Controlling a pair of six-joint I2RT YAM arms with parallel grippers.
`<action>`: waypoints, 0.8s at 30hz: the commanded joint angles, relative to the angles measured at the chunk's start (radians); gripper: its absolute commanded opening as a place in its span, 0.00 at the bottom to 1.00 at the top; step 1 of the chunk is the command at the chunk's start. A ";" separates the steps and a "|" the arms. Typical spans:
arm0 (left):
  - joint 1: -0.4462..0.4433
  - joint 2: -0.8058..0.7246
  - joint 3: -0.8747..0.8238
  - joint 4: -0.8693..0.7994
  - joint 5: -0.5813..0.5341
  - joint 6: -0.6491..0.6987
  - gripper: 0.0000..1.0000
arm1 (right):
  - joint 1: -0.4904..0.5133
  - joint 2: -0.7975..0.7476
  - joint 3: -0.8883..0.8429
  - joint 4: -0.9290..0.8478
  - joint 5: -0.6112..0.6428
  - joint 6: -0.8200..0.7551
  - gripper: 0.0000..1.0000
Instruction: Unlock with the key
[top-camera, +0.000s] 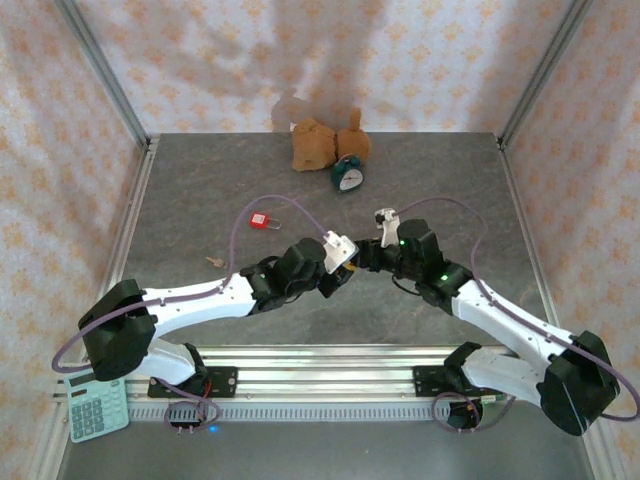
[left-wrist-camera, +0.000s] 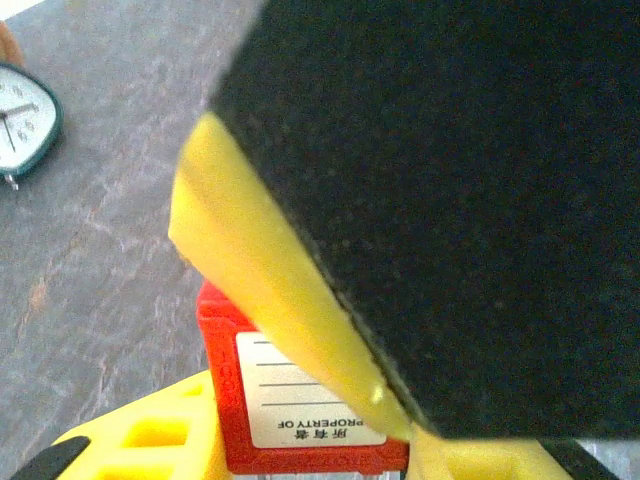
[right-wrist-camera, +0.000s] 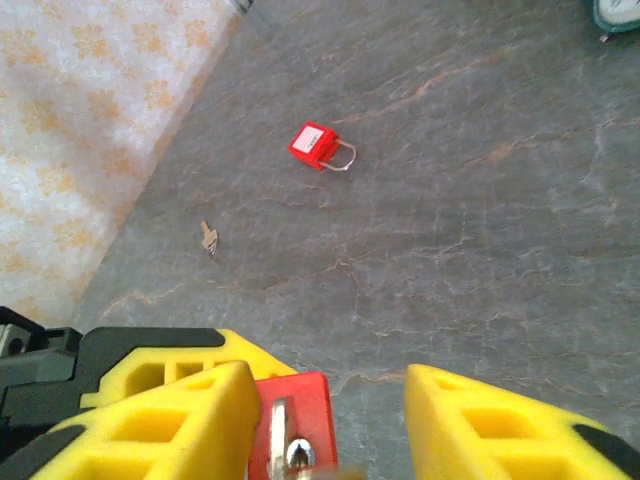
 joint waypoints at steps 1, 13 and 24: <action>0.000 -0.019 0.052 0.210 0.021 0.004 0.15 | 0.023 -0.053 0.045 -0.159 0.027 0.010 0.48; -0.004 -0.007 0.022 0.196 0.030 -0.012 0.15 | -0.033 -0.135 0.106 -0.221 0.072 0.043 0.55; -0.006 0.015 0.032 0.170 0.024 0.002 0.15 | -0.069 -0.173 0.163 -0.258 0.131 0.033 0.57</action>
